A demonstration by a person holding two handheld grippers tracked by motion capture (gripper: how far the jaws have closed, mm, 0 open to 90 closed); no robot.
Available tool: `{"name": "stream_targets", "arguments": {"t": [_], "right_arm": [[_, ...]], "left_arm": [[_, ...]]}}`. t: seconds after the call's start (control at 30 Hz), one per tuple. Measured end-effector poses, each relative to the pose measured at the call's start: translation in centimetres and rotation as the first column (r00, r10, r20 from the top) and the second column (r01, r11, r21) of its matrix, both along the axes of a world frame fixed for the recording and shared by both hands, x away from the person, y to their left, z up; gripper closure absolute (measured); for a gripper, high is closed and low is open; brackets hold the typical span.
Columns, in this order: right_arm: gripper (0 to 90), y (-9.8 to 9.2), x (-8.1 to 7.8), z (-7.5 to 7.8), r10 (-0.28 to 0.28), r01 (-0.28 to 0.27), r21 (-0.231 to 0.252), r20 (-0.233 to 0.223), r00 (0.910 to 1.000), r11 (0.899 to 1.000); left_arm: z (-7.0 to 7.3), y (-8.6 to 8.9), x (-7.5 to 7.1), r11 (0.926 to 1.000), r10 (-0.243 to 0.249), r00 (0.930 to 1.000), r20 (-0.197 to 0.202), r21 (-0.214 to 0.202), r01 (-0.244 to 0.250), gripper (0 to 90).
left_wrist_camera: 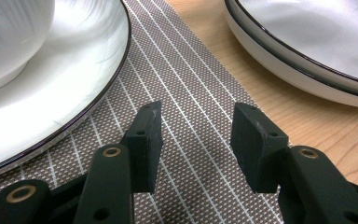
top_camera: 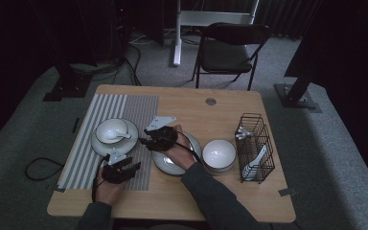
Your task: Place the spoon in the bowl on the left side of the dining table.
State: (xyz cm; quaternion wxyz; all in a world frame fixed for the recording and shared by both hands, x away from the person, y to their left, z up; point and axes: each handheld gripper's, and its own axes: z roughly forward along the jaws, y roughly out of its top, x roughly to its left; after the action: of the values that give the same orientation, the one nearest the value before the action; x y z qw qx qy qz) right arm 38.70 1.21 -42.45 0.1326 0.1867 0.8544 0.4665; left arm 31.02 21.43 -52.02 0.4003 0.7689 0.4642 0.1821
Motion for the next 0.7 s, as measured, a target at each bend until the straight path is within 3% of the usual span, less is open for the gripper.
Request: {"name": "stream_targets", "arguments": {"t": [0.43, 0.57, 0.7], "right_arm": [[57.2, -2.1, -2.0, -0.1, -0.032, 0.032, -0.017, -0.003, 0.9995, 0.999], [57.0, -2.9, -2.4, -0.2, -0.017, 0.019, 0.032, -0.058, 0.9982, 0.999], [56.9, -3.4, -2.9, 0.0, -0.021, 0.023, 0.035, -0.057, 0.9981, 0.999]], "left_arm": [[0.0, 0.0, 0.0, 1.0000, -0.001, 1.0000, 0.000, 0.003, 0.001, 54.3], [0.0, 0.0, 0.0, 1.0000, -0.001, 1.0000, 0.000, 0.005, 0.001, 54.4], [0.0, -0.1, 0.0, 1.0000, -0.001, 1.0000, -0.002, 0.005, 0.001, 54.3]]}}
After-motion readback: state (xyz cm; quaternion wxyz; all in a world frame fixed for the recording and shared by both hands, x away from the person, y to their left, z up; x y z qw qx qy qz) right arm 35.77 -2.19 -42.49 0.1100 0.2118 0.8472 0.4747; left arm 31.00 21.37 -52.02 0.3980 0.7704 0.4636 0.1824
